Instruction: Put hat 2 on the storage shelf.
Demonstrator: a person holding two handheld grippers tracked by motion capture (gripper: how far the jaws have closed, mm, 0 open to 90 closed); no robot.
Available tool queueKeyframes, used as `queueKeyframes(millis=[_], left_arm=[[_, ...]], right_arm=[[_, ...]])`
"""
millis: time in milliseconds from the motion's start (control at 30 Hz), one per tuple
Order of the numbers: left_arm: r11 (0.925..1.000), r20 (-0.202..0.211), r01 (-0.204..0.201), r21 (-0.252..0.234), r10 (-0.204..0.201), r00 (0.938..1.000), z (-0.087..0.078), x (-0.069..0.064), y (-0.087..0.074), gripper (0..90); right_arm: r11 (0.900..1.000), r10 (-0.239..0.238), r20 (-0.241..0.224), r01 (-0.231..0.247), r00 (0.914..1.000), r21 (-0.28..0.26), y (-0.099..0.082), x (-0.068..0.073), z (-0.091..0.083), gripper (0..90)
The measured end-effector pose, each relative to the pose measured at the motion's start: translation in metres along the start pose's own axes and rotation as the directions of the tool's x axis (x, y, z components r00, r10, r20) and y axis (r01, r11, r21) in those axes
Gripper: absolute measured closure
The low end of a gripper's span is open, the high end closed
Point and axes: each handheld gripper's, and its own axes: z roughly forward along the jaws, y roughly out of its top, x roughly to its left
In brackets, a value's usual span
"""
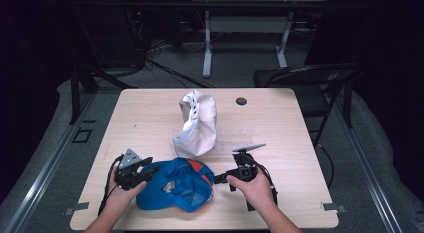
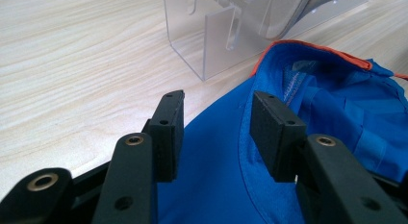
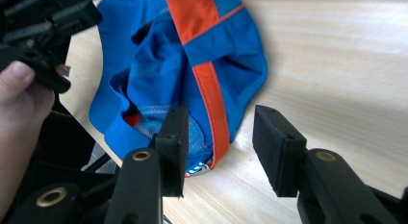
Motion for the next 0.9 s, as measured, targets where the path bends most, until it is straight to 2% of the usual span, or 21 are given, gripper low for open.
queueKeyframes(millis=[167, 200, 267, 367, 667, 800, 833, 867, 900], left_arm=[[1.0000, 0.002, -0.001, 0.006, 0.001, 1.0000, 0.000, 0.000, 0.000, 56.3], [1.0000, 0.002, -0.003, 0.002, 0.003, 1.0000, 0.000, 0.001, 0.000, 56.3], [1.0000, 0.002, -0.003, 0.004, 0.003, 1.0000, 0.000, 0.001, 0.000, 56.3], [1.0000, 0.002, 0.000, 0.004, 0.000, 1.0000, 0.000, 0.001, 0.000, 56.3], [1.0000, 0.002, 0.001, 0.003, -0.001, 1.0000, -0.001, 0.001, 0.000, 56.3], [1.0000, 0.001, -0.003, 0.005, 0.003, 1.0000, -0.001, 0.002, 0.000, 56.3], [1.0000, 0.003, 0.000, 0.003, 0.000, 1.0000, -0.001, 0.002, 0.000, 56.3], [1.0000, 0.003, -0.001, 0.003, 0.001, 1.0000, -0.001, 0.001, 0.000, 56.3], [1.0000, 0.003, -0.002, 0.003, 0.002, 1.0000, -0.001, 0.001, 0.000, 56.3]], right_arm=[[0.9992, -0.020, 0.010, 0.020, 0.9997, 0.034, -0.002, -0.001, 0.015, 56.6], [0.9998, -0.006, -0.025, 0.007, 0.9997, 0.018, -0.003, -0.002, 0.020, 56.6], [0.9987, -0.025, 0.005, 0.025, 0.9997, 0.045, -0.002, -0.001, 0.023, 56.6], [0.9995, -0.015, -0.024, 0.016, 0.9996, 0.028, -0.002, 0.001, 0.031, 55.9], [0.9953, -0.001, -0.026, 0.003, 0.9997, 0.097, 0.002, 0.003, 0.047, 58.1], [0.9949, 0.017, -0.067, -0.010, 0.9976, 0.101, 0.001, 0.006, 0.048, 60.6], [0.9952, 0.009, -0.082, -0.001, 0.9966, 0.098, 0.002, 0.005, 0.047, 60.9], [0.9964, 0.023, -0.095, -0.015, 0.9953, 0.083, 0.002, 0.006, 0.047, 61.7], [0.9953, 0.020, -0.108, -0.010, 0.9939, 0.096, 0.003, 0.006, 0.044, 63.4]])
